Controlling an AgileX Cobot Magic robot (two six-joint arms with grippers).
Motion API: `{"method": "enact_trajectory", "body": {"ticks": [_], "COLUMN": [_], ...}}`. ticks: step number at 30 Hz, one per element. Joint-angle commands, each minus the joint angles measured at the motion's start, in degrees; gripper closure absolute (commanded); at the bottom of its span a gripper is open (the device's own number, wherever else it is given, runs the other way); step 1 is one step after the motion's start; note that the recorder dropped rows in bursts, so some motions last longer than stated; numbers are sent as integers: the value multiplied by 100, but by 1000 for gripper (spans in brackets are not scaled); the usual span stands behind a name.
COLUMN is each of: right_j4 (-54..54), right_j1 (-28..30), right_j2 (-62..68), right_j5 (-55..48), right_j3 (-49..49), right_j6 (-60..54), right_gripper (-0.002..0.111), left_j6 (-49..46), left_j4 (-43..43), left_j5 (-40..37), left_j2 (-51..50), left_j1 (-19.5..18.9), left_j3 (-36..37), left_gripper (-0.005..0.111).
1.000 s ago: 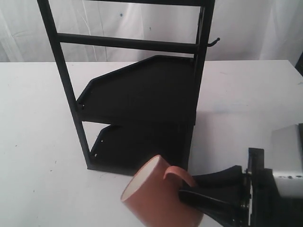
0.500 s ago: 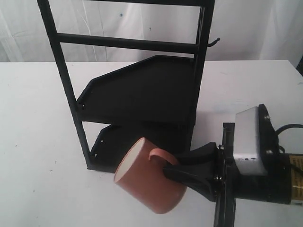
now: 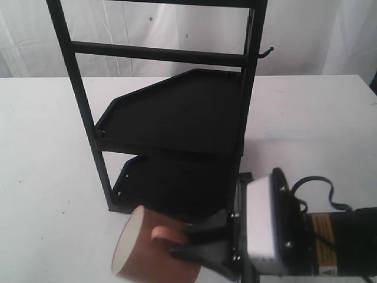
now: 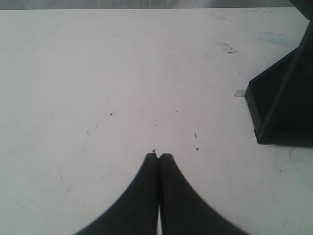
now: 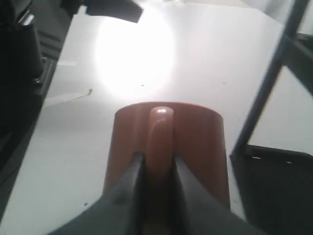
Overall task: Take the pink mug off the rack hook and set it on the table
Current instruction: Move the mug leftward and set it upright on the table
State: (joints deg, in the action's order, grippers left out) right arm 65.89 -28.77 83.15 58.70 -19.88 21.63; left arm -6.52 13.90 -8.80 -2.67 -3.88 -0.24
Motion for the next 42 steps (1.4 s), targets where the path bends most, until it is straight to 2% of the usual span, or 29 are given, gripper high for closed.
{"method": "enact_trajectory", "body": {"ticks": [1, 2, 14, 20, 34, 42], "right_j4": [-892, -1083, -1618, -1768, -1724, -1471], "right_j1": [-621, -727, -1506, -1519, -1519, -1519], "right_j2": [583, 754, 2329, 2699, 3100, 3063], "right_j5": [819, 1107, 1126, 1126, 1126, 776], "right_j3": [-5, -17, -1106, -1355, -1171, -1138], "right_j6": [-784, -919, -1019, -750, -568, 329], "right_gripper": [108, 108, 108, 108, 108, 108], "left_j6": [13, 13, 13, 13, 13, 13], "left_j4": [16, 16, 16, 16, 16, 16], "left_j5": [18, 18, 18, 18, 18, 18], "left_j2": [-26, -26, -26, -26, -26, -26], "left_j1": [-3, -3, -3, -3, -3, -3], "left_j3": [24, 24, 24, 24, 24, 24], "left_gripper": [107, 107, 107, 107, 107, 107]}}
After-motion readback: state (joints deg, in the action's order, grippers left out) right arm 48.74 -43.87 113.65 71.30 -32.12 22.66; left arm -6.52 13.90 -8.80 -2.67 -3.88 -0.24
